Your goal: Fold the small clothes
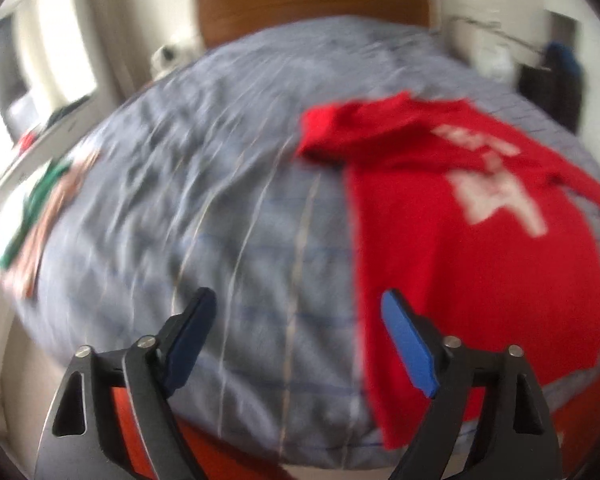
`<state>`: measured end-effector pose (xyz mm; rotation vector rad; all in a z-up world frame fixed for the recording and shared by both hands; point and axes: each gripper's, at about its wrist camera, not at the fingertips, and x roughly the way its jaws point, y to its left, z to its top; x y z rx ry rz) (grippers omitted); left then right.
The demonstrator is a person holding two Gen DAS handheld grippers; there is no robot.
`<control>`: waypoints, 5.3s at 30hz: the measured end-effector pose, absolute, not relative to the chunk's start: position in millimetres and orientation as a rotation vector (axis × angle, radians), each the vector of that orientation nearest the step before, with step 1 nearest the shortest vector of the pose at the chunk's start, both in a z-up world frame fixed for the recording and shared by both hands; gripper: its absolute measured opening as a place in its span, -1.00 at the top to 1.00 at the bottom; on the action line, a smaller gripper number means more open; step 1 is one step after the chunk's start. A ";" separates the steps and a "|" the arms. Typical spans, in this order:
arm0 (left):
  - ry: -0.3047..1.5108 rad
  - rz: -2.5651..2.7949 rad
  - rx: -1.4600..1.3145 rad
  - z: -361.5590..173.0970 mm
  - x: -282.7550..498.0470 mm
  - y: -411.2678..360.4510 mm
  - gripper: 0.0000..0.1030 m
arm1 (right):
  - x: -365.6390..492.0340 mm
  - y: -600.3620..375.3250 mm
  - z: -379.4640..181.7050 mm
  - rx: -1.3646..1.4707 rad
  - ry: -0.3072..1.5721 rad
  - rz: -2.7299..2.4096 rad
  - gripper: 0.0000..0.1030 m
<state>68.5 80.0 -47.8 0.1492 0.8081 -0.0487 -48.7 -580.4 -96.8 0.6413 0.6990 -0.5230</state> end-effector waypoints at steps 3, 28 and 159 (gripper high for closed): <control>0.757 -0.204 0.294 -19.3 98.4 37.2 -0.77 | -63.8 -544.7 -77.1 0.549 0.639 -0.472 0.34; 0.807 0.048 -0.076 -9.3 244.6 113.3 0.95 | -58.6 -449.2 -86.2 0.417 0.619 -0.232 0.03; 0.928 0.037 -0.011 -134.3 154.2 151.0 -0.99 | -5.1 -393.4 -127.6 0.217 0.815 -0.265 -0.48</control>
